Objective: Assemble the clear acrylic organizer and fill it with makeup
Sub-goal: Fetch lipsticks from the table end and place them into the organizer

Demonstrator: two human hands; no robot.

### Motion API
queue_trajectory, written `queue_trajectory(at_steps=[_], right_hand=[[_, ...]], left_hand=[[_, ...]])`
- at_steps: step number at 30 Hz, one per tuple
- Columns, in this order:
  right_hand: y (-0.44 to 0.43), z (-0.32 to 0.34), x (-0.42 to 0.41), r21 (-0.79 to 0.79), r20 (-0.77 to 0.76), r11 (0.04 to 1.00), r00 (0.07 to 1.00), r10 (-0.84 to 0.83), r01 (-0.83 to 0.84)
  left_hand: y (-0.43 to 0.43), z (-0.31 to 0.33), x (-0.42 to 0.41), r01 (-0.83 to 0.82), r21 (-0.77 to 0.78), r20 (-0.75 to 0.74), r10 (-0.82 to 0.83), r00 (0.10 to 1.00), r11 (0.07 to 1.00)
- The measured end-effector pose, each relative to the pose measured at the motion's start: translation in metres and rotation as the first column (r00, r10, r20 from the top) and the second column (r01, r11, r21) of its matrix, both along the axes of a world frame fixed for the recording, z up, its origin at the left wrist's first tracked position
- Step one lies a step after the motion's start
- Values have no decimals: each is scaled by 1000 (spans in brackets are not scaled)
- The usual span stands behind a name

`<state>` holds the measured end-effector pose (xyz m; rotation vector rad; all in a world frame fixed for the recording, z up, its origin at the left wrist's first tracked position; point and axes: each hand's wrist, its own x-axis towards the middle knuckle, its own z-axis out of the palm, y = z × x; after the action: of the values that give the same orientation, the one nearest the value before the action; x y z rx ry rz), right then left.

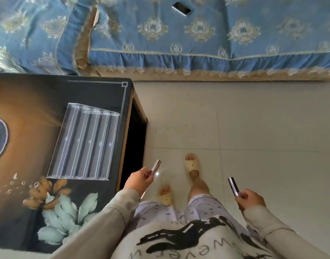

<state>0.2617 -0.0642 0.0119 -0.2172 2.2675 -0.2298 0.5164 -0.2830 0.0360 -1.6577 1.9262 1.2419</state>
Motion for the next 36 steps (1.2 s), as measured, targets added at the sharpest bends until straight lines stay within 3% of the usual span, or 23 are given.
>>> queue_trajectory(at_steps=[4, 9, 15, 22, 28, 36], right_hand=[[-70, -2, -54, -11, -18, 976, 975, 219, -220], [-169, 1, -97, -33, -14, 867, 868, 497, -497], [-267, 3, -98, -36, 9, 601, 602, 799, -798], [-344, -4, -65, -21, 20, 376, 376, 926, -926], [-381, -10, -33, -17, 20, 360, 359, 933, -933], [-427, -9, 4, 71, 37, 271, 274, 961, -960]], left_hand=[[-1, -7, -4, -201, 27, 86, 198, 977, 979], [22, -19, -3, -498, 53, 192, 481, 856, 866], [77, -27, -21, -858, 85, 224, 829, 512, 507], [107, -35, -37, -953, 117, 311, 901, 302, 279], [59, -37, -20, -952, 133, 266, 915, 303, 276], [-40, -23, 29, -939, 9, 117, 933, 341, 343]])
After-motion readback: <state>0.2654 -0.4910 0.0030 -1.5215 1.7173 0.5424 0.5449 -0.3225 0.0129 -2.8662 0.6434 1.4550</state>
